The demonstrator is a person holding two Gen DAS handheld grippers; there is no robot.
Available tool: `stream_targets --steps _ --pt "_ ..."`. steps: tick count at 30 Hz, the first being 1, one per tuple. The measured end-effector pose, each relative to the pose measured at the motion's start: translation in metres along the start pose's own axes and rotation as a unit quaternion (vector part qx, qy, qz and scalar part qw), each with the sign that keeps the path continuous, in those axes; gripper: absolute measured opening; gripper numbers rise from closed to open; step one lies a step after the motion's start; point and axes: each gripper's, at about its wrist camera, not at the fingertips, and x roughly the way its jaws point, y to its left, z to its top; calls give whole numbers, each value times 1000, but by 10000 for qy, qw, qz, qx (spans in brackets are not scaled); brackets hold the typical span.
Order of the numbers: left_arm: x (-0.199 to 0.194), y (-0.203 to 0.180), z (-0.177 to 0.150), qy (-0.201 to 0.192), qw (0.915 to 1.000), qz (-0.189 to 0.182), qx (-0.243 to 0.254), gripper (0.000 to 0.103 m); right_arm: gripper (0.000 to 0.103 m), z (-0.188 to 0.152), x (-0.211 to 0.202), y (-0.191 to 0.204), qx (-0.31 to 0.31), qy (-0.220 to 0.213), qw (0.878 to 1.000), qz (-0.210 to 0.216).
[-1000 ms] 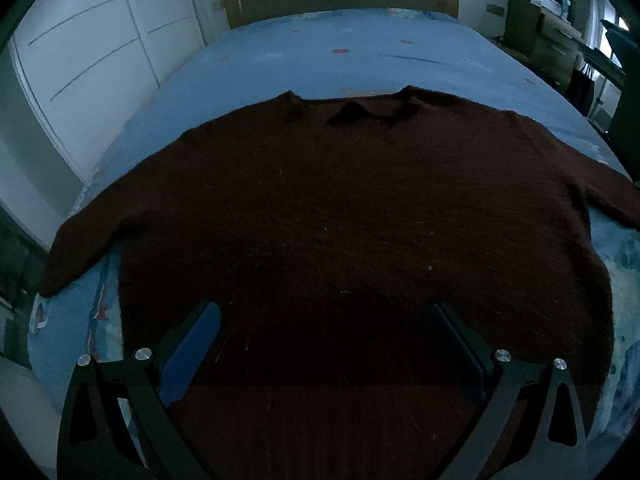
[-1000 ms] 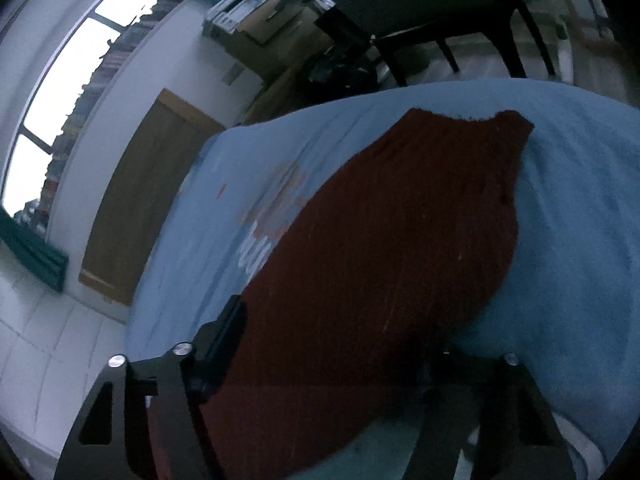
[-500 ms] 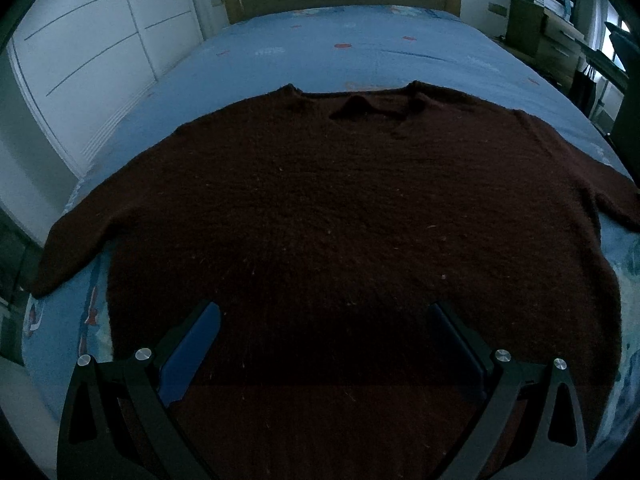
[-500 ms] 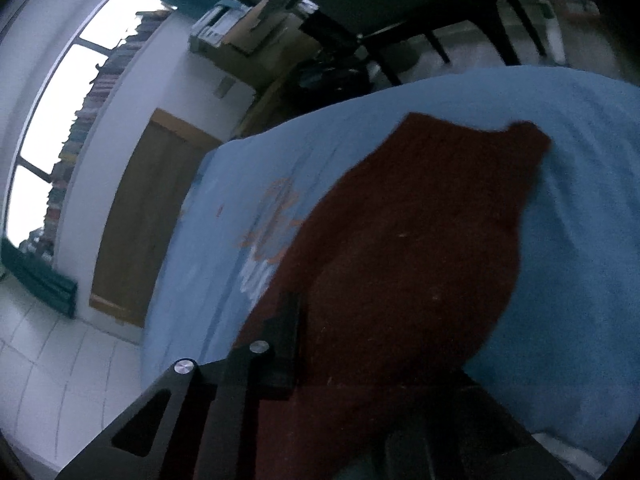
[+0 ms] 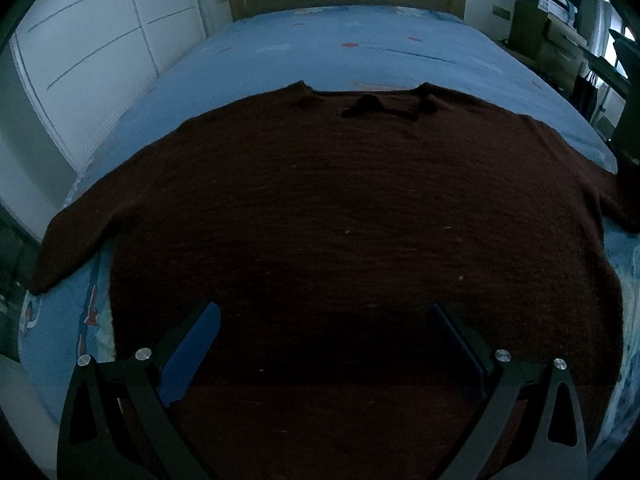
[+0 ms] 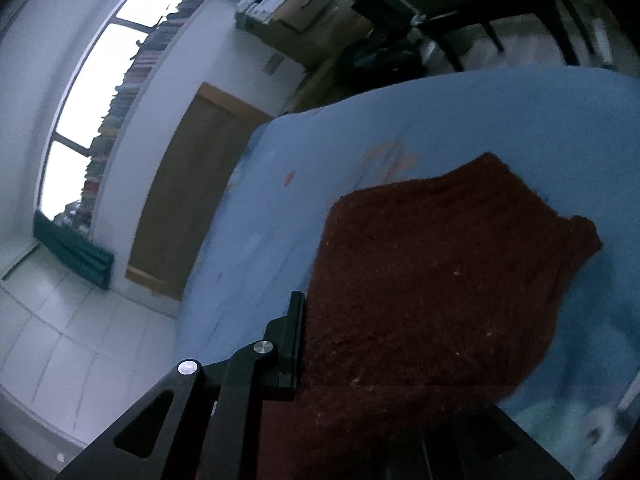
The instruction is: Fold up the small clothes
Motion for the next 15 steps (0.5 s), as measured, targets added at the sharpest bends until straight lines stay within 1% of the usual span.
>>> stream_targets --steps 7,13,15 --pt "-1 16 -1 -11 9999 -10 -125 102 9 -25 21 43 -60 350 9986 385" --pt "-5 34 -6 -26 9997 -8 -237 102 9 -59 42 81 -133 771 9946 681" --pt "-6 41 -8 -22 9996 -5 -283 102 9 -74 50 101 -180 941 9919 828"
